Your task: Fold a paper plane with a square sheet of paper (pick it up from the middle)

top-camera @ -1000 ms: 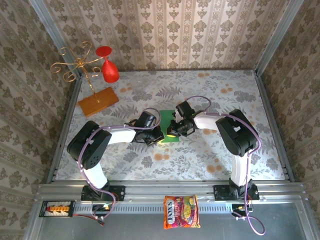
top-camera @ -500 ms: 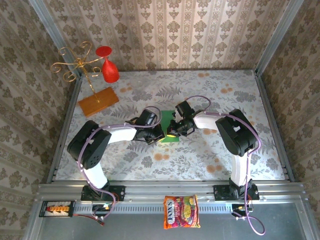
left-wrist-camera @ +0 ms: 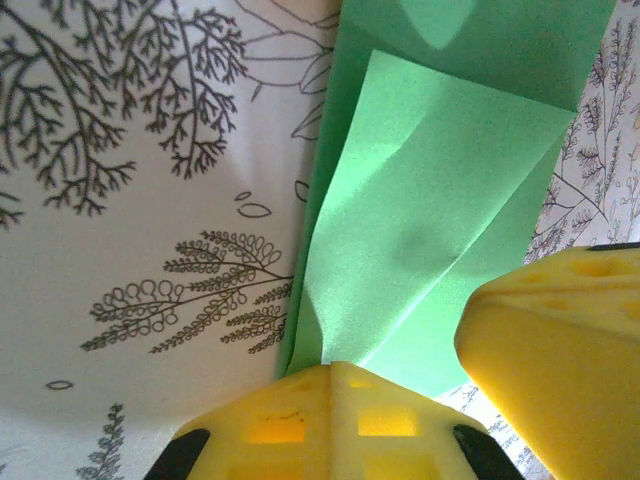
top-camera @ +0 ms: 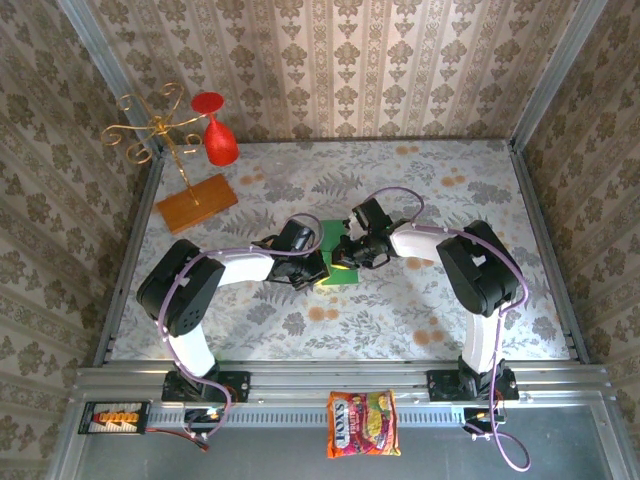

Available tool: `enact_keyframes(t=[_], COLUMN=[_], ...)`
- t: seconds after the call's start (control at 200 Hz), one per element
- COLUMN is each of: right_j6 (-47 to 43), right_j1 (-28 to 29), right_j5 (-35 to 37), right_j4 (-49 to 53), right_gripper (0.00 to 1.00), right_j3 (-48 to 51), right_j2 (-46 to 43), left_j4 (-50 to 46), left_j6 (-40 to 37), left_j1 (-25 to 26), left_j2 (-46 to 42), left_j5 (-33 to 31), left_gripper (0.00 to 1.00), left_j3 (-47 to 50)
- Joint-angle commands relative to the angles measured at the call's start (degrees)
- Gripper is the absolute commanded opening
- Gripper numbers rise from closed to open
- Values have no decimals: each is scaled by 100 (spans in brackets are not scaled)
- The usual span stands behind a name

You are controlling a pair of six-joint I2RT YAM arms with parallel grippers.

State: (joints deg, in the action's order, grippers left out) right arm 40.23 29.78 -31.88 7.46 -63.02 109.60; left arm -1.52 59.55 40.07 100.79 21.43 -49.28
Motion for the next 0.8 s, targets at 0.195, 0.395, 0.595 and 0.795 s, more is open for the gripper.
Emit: enact_keyframes(t=[0.195,0.395,0.595,0.795], right_j6=[-57,-185,-253,-268], right_j1=[46,-1,-313,-791], right_j5=[57,287,374,366], right_j4=[33,194,106,28], right_gripper=[3,3,2,2], right_j3=[-84,-129,-115,-226], right_j2=[322,509,534,615], left_j4=[-595,-699,-1028,-1106], left_j6=[-94,10,49,65], left_j1=[72,79,137,174], left_j2=[208,178,134,192], left_j5=[-107,-153,-258,-262], left_gripper=[0,0,0,0], left_j3=[9,87,105,154])
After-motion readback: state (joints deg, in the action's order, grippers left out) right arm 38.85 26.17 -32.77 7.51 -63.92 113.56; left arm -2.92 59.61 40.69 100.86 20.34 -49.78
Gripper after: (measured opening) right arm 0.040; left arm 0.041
